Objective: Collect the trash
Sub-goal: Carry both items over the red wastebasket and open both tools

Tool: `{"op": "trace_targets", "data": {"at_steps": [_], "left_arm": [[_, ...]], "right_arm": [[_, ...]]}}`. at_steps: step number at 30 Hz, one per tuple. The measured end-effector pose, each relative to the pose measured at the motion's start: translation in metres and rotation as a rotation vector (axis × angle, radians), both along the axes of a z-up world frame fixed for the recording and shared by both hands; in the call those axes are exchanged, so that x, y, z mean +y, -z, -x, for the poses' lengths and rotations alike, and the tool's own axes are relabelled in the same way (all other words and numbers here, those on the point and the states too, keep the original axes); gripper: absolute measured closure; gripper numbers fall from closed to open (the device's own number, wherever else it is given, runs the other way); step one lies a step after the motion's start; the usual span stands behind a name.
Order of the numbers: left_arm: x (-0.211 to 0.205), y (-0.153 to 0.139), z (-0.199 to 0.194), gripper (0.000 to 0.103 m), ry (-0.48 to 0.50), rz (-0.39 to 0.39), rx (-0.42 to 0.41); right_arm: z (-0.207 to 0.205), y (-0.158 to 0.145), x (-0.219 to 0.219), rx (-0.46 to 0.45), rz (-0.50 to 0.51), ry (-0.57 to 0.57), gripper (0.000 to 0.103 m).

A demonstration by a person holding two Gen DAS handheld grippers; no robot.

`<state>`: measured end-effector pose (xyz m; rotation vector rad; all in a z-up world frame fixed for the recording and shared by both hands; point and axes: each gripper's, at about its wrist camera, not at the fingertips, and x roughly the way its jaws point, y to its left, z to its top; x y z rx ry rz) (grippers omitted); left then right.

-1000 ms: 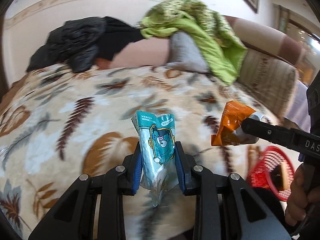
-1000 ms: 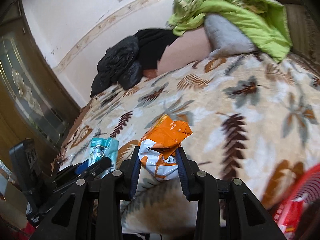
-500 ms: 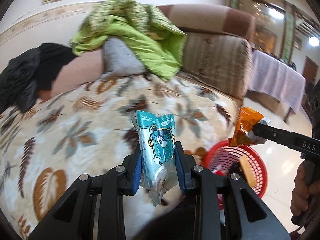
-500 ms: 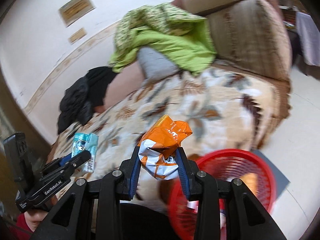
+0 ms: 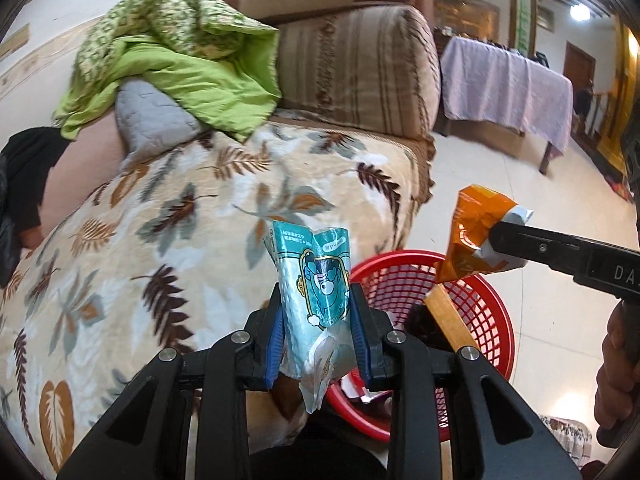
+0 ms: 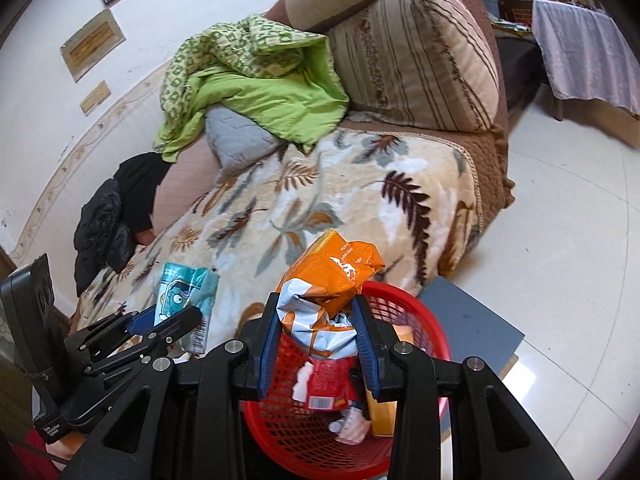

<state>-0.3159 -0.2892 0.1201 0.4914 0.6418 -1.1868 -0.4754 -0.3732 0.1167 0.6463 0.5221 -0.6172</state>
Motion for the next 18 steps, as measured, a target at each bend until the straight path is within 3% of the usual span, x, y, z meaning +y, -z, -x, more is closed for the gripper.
{"op": "trace_targets", "data": {"at_steps": [13, 18], "left_arm": [[-0.022, 0.016, 0.011, 0.073, 0.048, -0.06, 0.021], [-0.025, 0.017, 0.014, 0.068, 0.06, -0.065, 0.025]], "right_arm": [[0.001, 0.022, -0.015, 0.031, -0.055, 0.025, 0.063], [0.003, 0.025, -0.016, 0.039, -0.071, 0.029, 0.059]]}}
